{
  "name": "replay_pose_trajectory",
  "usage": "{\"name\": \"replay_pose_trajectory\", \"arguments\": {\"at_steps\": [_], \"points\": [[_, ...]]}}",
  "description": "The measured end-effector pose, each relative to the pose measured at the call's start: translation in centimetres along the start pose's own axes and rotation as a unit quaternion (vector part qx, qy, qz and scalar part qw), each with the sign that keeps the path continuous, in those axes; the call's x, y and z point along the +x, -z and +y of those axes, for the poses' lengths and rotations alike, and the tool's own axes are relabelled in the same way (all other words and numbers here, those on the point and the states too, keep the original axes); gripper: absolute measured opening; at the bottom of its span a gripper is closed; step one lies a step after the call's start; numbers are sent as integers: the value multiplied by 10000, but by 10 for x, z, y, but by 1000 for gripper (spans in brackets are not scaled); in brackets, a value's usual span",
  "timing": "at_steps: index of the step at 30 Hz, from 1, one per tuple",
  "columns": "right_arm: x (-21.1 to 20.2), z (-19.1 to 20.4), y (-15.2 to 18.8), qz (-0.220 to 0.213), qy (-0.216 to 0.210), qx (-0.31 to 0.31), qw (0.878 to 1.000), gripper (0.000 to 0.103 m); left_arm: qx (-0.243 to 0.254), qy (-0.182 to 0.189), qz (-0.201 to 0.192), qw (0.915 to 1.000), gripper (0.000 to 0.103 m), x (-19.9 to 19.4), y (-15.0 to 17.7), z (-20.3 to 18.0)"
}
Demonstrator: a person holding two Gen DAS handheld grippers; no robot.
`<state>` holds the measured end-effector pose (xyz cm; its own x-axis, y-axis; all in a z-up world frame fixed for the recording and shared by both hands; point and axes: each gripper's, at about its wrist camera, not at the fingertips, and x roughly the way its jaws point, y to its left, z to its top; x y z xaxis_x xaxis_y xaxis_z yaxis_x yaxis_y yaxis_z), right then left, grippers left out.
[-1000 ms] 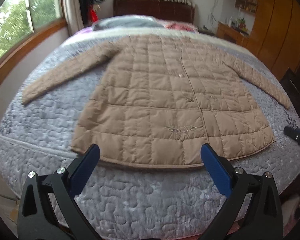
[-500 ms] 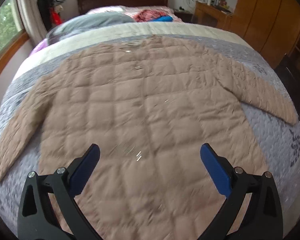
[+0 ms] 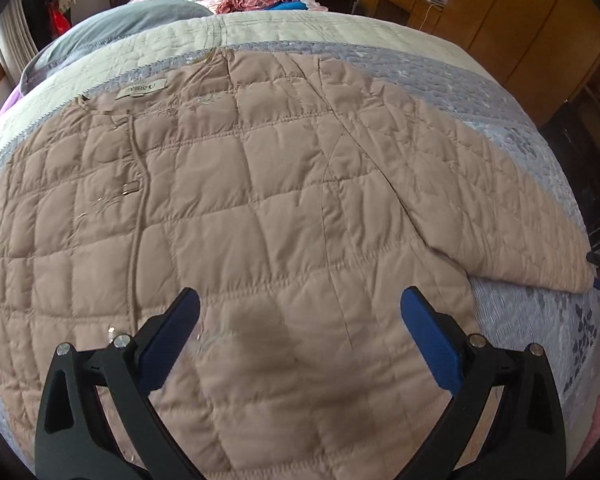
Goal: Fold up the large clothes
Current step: 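Grasp the coat sleeve cuff with the right gripper, then lay the sleeve across the coat body and open the right gripper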
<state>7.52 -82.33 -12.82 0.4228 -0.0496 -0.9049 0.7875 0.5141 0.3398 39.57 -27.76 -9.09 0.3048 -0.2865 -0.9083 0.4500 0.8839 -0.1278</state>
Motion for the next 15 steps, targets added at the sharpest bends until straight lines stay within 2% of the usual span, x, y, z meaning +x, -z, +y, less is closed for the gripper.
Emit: {"name": "replay_pose_trajectory", "arguments": {"at_steps": [3,5,6,8,9,10,12,13,15], "points": [[6,5,1,63,-183,6,9998,76,-147,115,40,9998,98,11,-7,6],[11,10,0,-21,-75,-132,9999,65,-238,167,43,9996,92,18,-9,11],[11,12,1,-60,9,-181,9998,56,-263,151,33,9995,89,22,-9,14],[15,20,0,-156,225,-303,9992,39,-237,20,-80,9997,72,23,-9,16],[13,22,0,-190,241,-354,9989,19,-226,-29,-151,9996,70,21,-9,18],[11,24,0,-146,-80,-313,9994,8,-244,23,-163,9996,69,20,-10,20],[5,31,1,-220,-366,-235,9988,8,-354,162,-190,9991,59,17,-10,26],[2,37,1,-281,-425,-294,9983,8,-423,217,-201,9987,50,15,-11,29],[-12,57,5,-450,-864,-453,9942,8,-536,363,-208,9977,47,11,-11,36]]}}
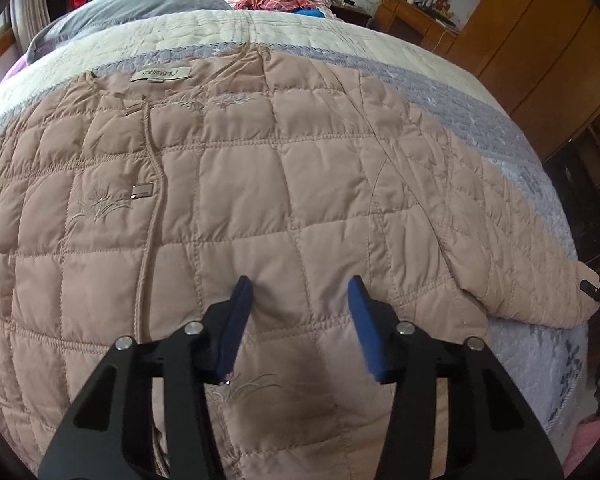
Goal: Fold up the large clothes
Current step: 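Lay the sleeve across the coat body and open the right gripper, then grasp the other sleeve cuff with the left gripper and lift it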
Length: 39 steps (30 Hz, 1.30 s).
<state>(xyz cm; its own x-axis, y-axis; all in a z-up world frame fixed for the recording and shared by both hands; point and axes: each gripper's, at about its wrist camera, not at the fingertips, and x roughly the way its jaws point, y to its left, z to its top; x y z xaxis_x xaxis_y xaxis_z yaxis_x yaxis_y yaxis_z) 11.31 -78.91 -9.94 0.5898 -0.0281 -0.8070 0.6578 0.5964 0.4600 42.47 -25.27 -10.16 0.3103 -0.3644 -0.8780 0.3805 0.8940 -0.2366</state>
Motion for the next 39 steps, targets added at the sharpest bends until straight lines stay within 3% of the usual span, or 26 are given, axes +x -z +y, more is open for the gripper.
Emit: {"name": "replay_pose_trajectory", "arguments": {"at_steps": [2,5,13,20,23,25,28,30,33,36,39], "points": [[-5,28,3,-46,-490,-223,9985,8,-91,118,19,9999,46,-2,-2,6],[-2,82,12,-4,-806,-766,9938,8,-170,138,-14,9998,46,-10,-1,14],[48,215,47,377,-1169,-1867,9747,8,-205,79,-129,9997,46,-24,4,32],[99,253,70,825,-1050,-2084,9689,8,-294,79,-145,9994,46,-20,3,44],[115,256,79,1049,-1076,-2137,9653,20,-305,79,-153,9994,46,-18,2,45],[112,257,83,1088,-1285,-2172,9615,35,-295,79,-159,9994,46,-19,2,45],[99,251,82,1148,-1939,-2124,9508,36,-266,102,-170,9994,46,-22,2,42],[85,241,74,937,-2165,-1933,9523,36,-235,219,-130,9994,46,-24,2,35],[62,215,57,332,-1629,-1704,9713,36,-73,554,-52,9984,48,-27,2,12],[51,185,46,-272,-466,-1483,9875,36,116,888,48,9960,50,-25,0,-18],[51,161,33,-340,-154,-1234,9917,36,326,1176,79,9925,55,-21,-5,-54]]}}
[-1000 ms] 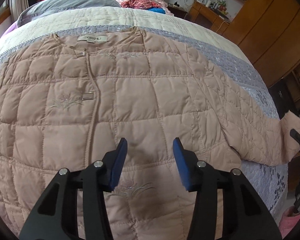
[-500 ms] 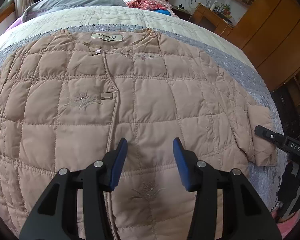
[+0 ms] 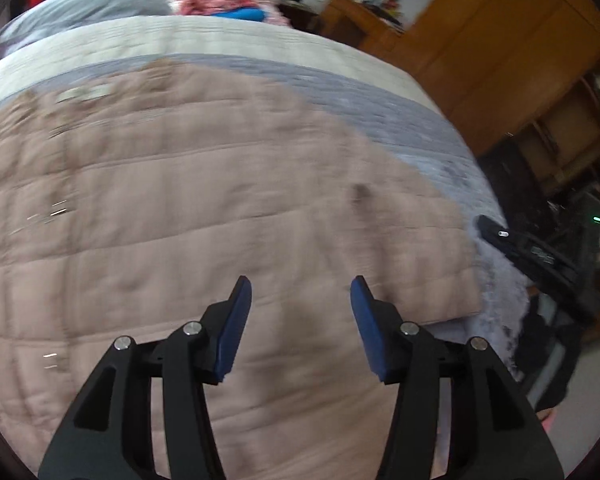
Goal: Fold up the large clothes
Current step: 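Grasp the other sleeve cuff with the left gripper and lift it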
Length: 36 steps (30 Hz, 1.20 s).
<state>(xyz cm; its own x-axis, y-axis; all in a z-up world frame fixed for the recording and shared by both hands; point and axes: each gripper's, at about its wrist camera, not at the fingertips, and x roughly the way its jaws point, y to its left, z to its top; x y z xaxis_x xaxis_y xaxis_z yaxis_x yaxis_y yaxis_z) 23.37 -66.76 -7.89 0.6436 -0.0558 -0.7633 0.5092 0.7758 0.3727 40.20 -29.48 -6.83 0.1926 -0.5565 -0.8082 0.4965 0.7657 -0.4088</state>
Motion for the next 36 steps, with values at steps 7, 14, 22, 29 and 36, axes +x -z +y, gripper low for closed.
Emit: {"name": "replay_pose_trajectory", "arguments": {"at_steps": [7,14,22,29,36], "points": [[3,-50,-8,80,300,481,9984,35,172,30,314,9994,28,47,-8,-49],[-1,-51,-5,10,76,530,9986,36,53,61,-12,10000,3,31,-10,-32],[9,-14,1,222,-705,332,9967,36,-225,-367,-963,9944,3,-60,-5,30],[37,40,20,798,-1387,-181,9869,36,-655,-938,-1363,9840,3,-118,5,101],[60,87,42,1255,-1698,-616,9755,36,-1034,-1340,-1360,9761,3,-150,19,167]]}}
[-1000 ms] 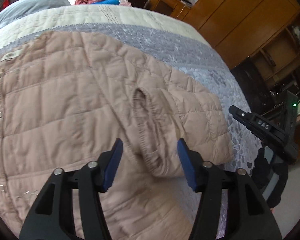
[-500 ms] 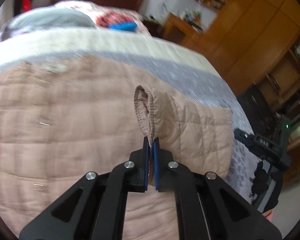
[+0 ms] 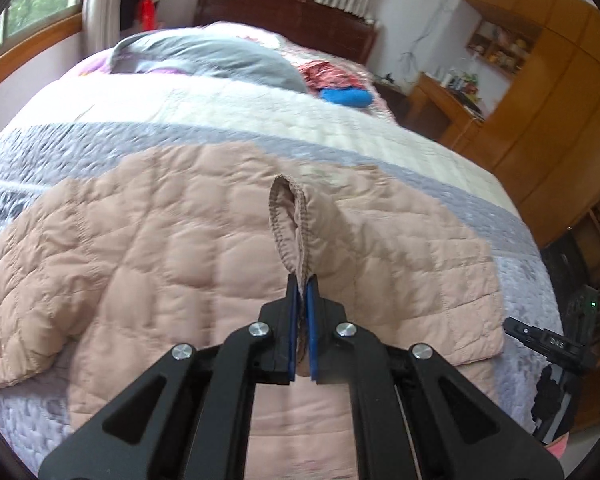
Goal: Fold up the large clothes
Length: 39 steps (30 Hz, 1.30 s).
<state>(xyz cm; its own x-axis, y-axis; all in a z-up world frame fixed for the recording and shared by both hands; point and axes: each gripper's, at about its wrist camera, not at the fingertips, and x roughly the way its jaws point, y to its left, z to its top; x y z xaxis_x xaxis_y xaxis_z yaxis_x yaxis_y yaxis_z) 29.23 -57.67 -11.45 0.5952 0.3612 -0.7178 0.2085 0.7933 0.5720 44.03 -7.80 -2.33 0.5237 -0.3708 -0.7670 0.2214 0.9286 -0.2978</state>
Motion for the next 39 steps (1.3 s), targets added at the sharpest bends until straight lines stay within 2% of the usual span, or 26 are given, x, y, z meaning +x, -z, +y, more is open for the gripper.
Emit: {"name": "replay_pose_trajectory", "arguments": {"at_steps": [4,9,11,15,18,19,20,22,24,26,30,33,37,39], "points": [[14,10,3,109,176,-177,9996,36,-170,-162,205,9995,3,15,5,26],[27,11,7,258,290,-247,9989,36,-287,-304,668,9969,5,63,19,54],[32,12,9,265,360,-337,9984,36,-207,-289,550,9979,5,68,21,55],[33,13,13,244,457,-456,9976,36,51,-551,396,9977,7,66,27,42],[28,19,13,167,507,-473,9975,39,-64,-553,444,9975,10,58,25,44],[20,27,13,68,634,-569,9963,39,-106,-589,439,9972,14,51,24,44],[10,35,13,-84,788,-708,9943,39,-109,-660,347,9972,19,41,23,44],[-10,50,14,-385,1018,-900,9900,40,-80,-869,-81,9961,33,12,18,40],[-24,69,14,-491,856,-953,9905,40,62,-912,-387,9951,33,-10,13,30],[-24,92,16,-348,669,-1073,9914,40,246,-750,-452,9959,34,-22,10,13],[15,129,22,264,704,-1150,9905,40,493,-325,31,9983,34,-5,15,-25],[42,140,26,474,982,-1202,9867,40,624,-421,348,9966,34,24,27,-40],[69,126,29,720,1078,-1055,9859,38,624,-439,777,9941,35,60,41,-35],[77,119,30,783,1065,-1031,9858,34,614,-331,827,9941,35,72,46,-27]]}}
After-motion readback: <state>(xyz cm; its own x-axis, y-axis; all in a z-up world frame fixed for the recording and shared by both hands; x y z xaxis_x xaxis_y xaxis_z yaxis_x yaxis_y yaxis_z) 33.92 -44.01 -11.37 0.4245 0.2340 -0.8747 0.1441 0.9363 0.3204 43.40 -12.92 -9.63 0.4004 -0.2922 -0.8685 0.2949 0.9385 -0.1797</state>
